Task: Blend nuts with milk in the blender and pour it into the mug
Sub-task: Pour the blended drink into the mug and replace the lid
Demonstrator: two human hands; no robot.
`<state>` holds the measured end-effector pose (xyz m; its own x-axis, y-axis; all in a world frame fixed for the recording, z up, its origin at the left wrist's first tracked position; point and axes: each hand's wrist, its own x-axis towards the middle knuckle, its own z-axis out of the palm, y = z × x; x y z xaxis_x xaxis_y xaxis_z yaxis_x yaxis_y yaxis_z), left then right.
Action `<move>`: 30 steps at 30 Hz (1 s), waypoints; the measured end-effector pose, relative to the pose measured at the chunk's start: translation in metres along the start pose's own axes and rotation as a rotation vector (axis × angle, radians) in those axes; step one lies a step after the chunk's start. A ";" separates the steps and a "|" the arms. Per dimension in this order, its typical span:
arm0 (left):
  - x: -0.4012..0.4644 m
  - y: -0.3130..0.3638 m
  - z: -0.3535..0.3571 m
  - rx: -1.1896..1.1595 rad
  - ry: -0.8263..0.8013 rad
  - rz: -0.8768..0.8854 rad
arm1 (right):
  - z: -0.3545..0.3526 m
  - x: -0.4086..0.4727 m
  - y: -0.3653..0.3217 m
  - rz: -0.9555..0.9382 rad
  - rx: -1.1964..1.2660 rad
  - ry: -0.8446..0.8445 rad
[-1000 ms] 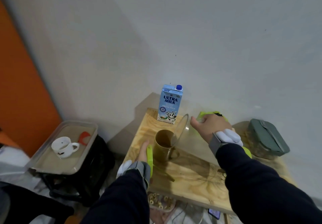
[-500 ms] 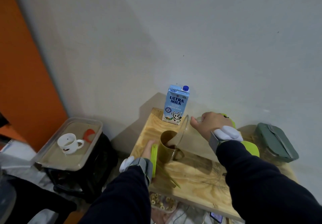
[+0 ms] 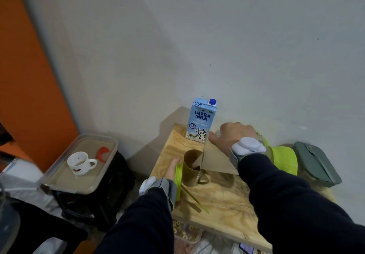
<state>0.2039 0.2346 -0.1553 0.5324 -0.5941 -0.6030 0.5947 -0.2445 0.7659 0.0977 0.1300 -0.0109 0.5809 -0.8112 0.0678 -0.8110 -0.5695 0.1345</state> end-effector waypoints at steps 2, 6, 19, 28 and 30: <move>-0.002 0.002 -0.001 0.021 0.001 -0.037 | 0.000 0.002 -0.004 -0.040 -0.033 0.026; -0.004 0.003 -0.002 -0.032 -0.029 -0.197 | -0.004 0.007 -0.013 -0.101 -0.096 0.092; -0.015 0.001 -0.013 0.148 -0.043 -0.387 | -0.024 0.007 -0.041 -0.267 -0.268 0.170; -0.020 0.008 -0.012 0.058 0.011 -0.393 | -0.010 -0.005 -0.022 -0.078 -0.069 0.128; -0.020 0.008 -0.012 0.010 0.015 -0.358 | -0.003 -0.011 -0.009 0.032 0.018 0.082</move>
<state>0.2055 0.2538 -0.1394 0.3000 -0.4585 -0.8365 0.7394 -0.4422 0.5076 0.0989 0.1450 -0.0099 0.5579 -0.8157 0.1530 -0.8299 -0.5465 0.1128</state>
